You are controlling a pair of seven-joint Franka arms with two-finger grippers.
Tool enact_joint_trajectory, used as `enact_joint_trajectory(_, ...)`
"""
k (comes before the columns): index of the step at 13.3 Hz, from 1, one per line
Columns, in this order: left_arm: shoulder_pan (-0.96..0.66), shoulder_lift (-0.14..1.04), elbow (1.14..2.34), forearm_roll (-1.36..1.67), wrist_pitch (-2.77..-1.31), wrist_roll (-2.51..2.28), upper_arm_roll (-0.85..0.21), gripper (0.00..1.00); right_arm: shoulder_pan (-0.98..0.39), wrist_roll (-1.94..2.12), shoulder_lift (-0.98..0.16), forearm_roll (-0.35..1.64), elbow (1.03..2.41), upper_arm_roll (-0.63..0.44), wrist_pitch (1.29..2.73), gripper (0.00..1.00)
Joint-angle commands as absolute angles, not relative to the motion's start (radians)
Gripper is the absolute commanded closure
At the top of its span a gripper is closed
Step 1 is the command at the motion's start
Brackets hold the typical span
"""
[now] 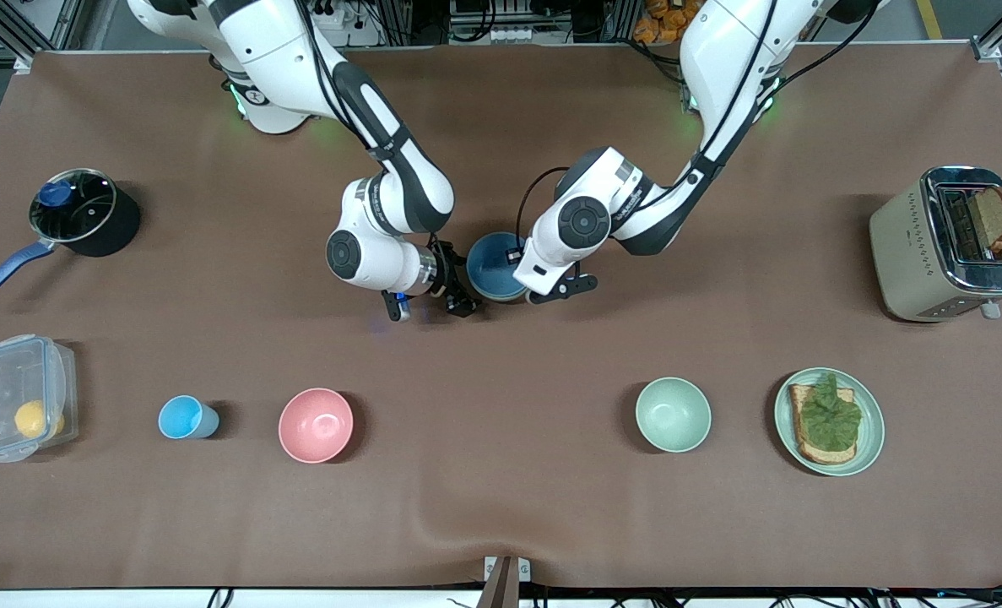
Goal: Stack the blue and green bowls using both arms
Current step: 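Lower the blue bowl into the green bowl with the left gripper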
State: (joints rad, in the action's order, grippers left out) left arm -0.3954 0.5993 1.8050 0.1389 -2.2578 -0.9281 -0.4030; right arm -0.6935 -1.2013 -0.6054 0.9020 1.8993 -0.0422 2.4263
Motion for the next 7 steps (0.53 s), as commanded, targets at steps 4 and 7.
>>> enact_joint_trajectory(4,-0.384,0.574,1.787,0.15,-2.263,-0.94,-0.402,0.0,-0.7,-1.197,-0.604,0.911,1.898,-0.046,2.427,0.0)
enact_joint_trajectory(7,-0.365,0.497,1.787,0.152,-2.225,-0.942,-0.399,0.0,-0.68,-1.195,-0.589,0.894,1.899,-0.051,2.39,0.0)
